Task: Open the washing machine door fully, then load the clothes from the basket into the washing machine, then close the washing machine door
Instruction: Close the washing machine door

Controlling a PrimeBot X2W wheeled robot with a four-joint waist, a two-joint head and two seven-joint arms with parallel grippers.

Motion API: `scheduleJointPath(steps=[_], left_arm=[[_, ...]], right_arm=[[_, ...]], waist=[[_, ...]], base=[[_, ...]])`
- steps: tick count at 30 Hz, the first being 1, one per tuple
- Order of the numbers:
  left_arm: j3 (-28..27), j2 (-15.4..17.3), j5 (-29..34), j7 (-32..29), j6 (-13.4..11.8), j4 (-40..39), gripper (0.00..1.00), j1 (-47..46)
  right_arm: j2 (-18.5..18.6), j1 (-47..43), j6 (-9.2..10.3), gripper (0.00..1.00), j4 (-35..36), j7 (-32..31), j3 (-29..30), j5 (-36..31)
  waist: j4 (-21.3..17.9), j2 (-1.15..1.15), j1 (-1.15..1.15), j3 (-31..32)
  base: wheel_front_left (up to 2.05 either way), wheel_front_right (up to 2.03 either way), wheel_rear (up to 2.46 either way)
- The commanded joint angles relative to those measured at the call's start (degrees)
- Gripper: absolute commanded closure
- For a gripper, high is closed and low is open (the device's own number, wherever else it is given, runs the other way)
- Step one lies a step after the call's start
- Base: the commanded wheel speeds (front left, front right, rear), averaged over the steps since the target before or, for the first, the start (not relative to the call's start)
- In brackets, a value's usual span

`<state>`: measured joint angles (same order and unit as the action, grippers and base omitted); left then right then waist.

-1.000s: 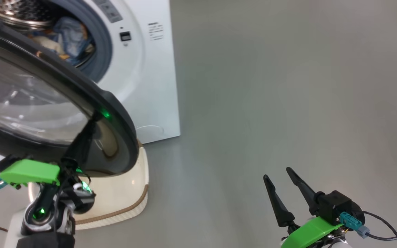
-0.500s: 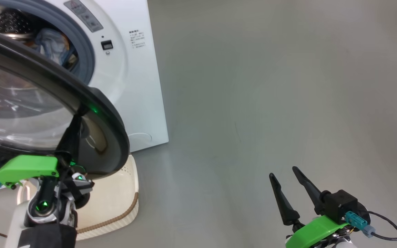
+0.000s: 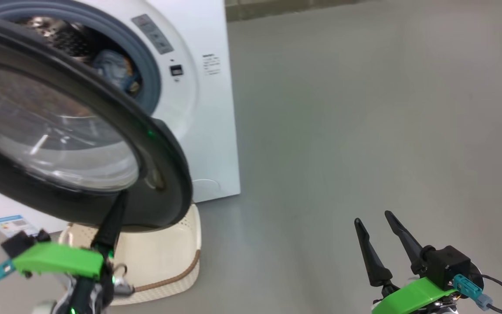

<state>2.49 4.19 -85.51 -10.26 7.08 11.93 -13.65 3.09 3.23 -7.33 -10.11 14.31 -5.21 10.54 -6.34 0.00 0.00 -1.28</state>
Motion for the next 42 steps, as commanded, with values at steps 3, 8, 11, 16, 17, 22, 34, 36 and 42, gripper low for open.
scheduleJointPath(steps=[3,8,11,16,17,22,34,36,42], left_arm=[[0.7,3.1,3.9,4.1,0.4,-5.1,1.00,3.4],[5.8,7.7,11.6,15.8,0.4,-7.4,1.00,8.6],[9.4,10.8,16.9,22.1,0.4,-6.6,1.00,9.7],[10.8,13.2,27.6,25.2,0.4,-4.5,1.00,10.1],[9.8,12.9,30.9,25.2,0.4,-4.6,1.00,10.2],[6.3,10.0,46.3,25.2,0.4,-5.1,1.00,12.2],[5.9,7.0,61.8,25.2,0.4,-4.6,0.90,15.5],[7.4,7.1,61.2,25.2,0.4,-3.3,0.76,15.8],[8.0,7.4,60.3,25.2,0.4,-2.3,0.00,15.3]], right_arm=[[-0.2,-0.2,-0.16,0.00,2.1,0.7,-1.0,-0.8],[-0.2,-0.9,-0.16,0.00,2.6,0.7,-0.6,-0.8],[-0.2,-1.3,-0.16,0.00,2.7,0.7,-0.5,-0.7],[-0.2,-2.1,-0.16,0.00,2.8,0.7,-0.3,-0.4],[-0.2,-2.2,-0.16,0.00,2.8,0.7,-0.3,-0.4],[-0.2,-2.5,-0.16,0.00,2.8,0.7,-0.4,-0.1],[-0.2,-2.2,-0.16,0.00,2.2,0.7,-0.7,-0.1],[-0.2,-2.1,-0.16,0.00,2.1,0.7,-0.6,-0.1],[-0.2,-1.9,-0.16,0.00,1.7,0.7,-0.7,-0.1]], waist=[[3.9,0.00,0.00,2.7],[7.2,0.00,0.00,3.9],[8.6,0.00,0.00,4.4],[10.4,0.00,0.00,4.8],[10.6,0.00,0.00,4.9],[11.3,0.00,0.00,5.0],[11.0,0.00,0.00,5.5],[10.8,0.00,0.00,5.6],[10.5,0.00,0.00,5.8]], base=[[0.00,0.00,0.00],[0.00,0.00,0.00],[0.00,0.00,0.00],[0.00,0.00,0.00],[0.00,0.00,0.00],[0.00,0.00,0.00],[0.00,0.00,0.00],[0.00,0.00,0.00],[0.00,0.00,0.00]])
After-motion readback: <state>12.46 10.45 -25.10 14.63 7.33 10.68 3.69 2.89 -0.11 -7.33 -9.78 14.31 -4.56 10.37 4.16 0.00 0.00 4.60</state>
